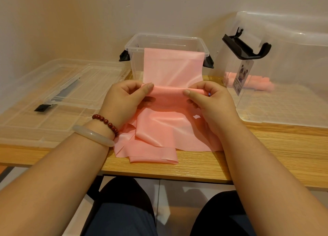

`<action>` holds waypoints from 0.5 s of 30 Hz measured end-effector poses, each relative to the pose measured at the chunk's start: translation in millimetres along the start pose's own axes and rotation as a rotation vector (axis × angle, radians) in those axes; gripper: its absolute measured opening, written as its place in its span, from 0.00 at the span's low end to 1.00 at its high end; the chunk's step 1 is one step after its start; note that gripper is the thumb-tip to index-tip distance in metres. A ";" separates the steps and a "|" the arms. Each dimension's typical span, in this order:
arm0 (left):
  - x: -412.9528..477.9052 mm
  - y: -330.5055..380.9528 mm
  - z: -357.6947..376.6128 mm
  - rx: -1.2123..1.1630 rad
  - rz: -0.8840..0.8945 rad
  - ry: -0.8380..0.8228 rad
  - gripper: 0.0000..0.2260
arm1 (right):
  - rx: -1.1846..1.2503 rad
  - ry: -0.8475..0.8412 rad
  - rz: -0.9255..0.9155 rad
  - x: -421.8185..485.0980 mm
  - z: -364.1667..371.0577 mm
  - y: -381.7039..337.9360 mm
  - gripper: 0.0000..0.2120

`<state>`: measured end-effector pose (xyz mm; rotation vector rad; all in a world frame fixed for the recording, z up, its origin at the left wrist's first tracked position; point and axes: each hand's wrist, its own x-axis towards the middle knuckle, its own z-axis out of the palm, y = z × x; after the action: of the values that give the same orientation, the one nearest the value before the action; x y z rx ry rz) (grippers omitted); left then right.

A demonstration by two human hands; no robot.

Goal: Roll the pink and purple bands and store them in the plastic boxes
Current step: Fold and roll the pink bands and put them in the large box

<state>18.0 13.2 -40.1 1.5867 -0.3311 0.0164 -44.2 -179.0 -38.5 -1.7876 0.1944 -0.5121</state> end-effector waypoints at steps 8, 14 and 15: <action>-2.4 1.1 -1.5 0.009 0.030 -0.062 0.08 | 0.005 0.025 0.011 1.6 2.0 1.6 0.07; -0.4 0.7 0.4 -0.035 0.016 -0.026 0.02 | 0.066 -0.041 0.038 -2.7 0.6 -2.4 0.09; -0.5 0.7 0.6 -0.042 0.014 -0.023 0.02 | 0.046 -0.045 0.029 -2.5 0.2 -2.1 0.10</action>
<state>17.2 12.7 -39.6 1.5443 -0.3588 0.0020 -46.7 -177.3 -37.2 -1.7475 0.1758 -0.4526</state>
